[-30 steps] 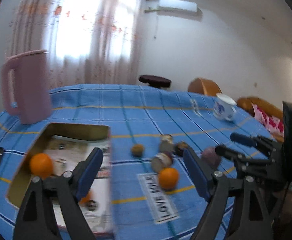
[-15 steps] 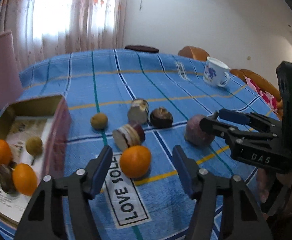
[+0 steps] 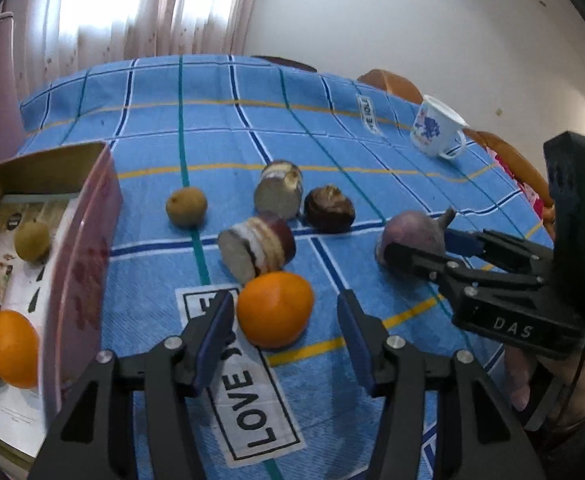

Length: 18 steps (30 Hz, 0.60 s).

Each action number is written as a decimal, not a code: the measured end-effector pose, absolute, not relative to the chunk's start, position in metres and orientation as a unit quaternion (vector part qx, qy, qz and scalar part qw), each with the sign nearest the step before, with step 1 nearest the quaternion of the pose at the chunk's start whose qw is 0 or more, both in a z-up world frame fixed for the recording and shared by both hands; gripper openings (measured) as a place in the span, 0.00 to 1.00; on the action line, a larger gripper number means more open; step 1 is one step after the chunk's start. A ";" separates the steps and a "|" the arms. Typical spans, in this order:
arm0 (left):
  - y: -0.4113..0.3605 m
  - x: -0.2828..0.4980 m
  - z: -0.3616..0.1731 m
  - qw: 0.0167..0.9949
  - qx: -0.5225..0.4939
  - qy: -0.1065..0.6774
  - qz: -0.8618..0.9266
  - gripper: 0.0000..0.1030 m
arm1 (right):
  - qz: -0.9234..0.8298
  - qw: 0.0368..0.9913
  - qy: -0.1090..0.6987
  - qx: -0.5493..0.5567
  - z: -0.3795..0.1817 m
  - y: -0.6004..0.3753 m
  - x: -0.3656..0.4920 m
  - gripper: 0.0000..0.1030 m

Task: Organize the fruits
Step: 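Grasp the dark purple fruit with the right tool while the left tool grasps an orange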

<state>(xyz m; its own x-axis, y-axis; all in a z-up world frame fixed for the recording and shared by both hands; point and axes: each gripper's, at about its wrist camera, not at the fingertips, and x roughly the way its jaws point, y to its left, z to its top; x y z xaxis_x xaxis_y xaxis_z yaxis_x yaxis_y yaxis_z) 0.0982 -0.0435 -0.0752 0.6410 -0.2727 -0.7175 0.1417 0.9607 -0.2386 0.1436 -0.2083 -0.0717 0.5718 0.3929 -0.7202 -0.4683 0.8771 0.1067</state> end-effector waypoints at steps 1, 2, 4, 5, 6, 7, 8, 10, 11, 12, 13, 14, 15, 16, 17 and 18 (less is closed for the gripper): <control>-0.044 0.098 -0.076 0.901 -0.081 0.410 -0.117 0.45 | 0.243 0.885 0.393 -0.048 -0.072 -0.208 0.144 0.51; -0.043 0.097 -0.076 0.902 -0.085 0.407 -0.117 0.42 | 0.243 0.886 0.393 -0.049 -0.072 -0.208 0.142 0.51; -0.041 0.094 -0.076 0.902 -0.094 0.402 -0.124 0.37 | 0.244 0.888 0.386 -0.050 -0.070 -0.208 0.140 0.51; -0.041 0.093 -0.077 0.902 -0.095 0.400 -0.129 0.38 | 0.245 0.891 0.378 -0.049 -0.068 -0.209 0.137 0.51; -0.042 0.092 -0.075 0.905 -0.093 0.396 -0.129 0.38 | 0.246 0.893 0.373 -0.049 -0.066 -0.210 0.135 0.51; -0.043 0.090 -0.074 0.907 -0.089 0.391 -0.129 0.38 | 0.245 0.895 0.369 -0.051 -0.065 -0.210 0.134 0.51; -0.045 0.089 -0.073 0.909 -0.085 0.387 -0.132 0.37 | 0.246 0.896 0.365 -0.053 -0.064 -0.209 0.132 0.51; -0.047 0.087 -0.070 0.912 -0.083 0.378 -0.133 0.37 | 0.254 0.898 0.356 -0.056 -0.061 -0.209 0.129 0.51; -0.047 0.085 -0.068 0.915 -0.082 0.373 -0.134 0.37 | 0.255 0.899 0.352 -0.057 -0.060 -0.208 0.128 0.51; -0.047 0.083 -0.066 0.918 -0.081 0.365 -0.134 0.37 | 0.256 0.900 0.347 -0.058 -0.059 -0.208 0.126 0.51; -0.047 0.081 -0.065 0.921 -0.079 0.359 -0.132 0.37 | 0.256 0.902 0.343 -0.060 -0.058 -0.208 0.125 0.51; -0.048 0.078 -0.062 0.925 -0.076 0.351 -0.129 0.37 | 0.255 0.903 0.340 -0.060 -0.057 -0.209 0.123 0.51; -0.049 0.076 -0.060 0.928 -0.073 0.343 -0.128 0.37 | 0.256 0.904 0.336 -0.060 -0.056 -0.209 0.122 0.51; -0.049 0.075 -0.059 0.930 -0.071 0.337 -0.126 0.37 | 0.258 0.905 0.333 -0.060 -0.055 -0.209 0.121 0.51; -0.050 0.073 -0.057 0.934 -0.067 0.330 -0.122 0.37 | 0.260 0.906 0.329 -0.059 -0.054 -0.210 0.120 0.51; -0.050 0.071 -0.056 0.936 -0.065 0.325 -0.120 0.37 | 0.262 0.907 0.325 -0.058 -0.053 -0.210 0.119 0.51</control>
<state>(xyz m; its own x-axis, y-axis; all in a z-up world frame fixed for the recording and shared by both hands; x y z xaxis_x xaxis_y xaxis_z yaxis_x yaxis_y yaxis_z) 0.0713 -0.0500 -0.0558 0.7602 -0.2677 -0.5920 0.1831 0.9625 -0.2000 0.1189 -0.2103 -0.0534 0.6510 0.4380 -0.6200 -0.5133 0.8557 0.0656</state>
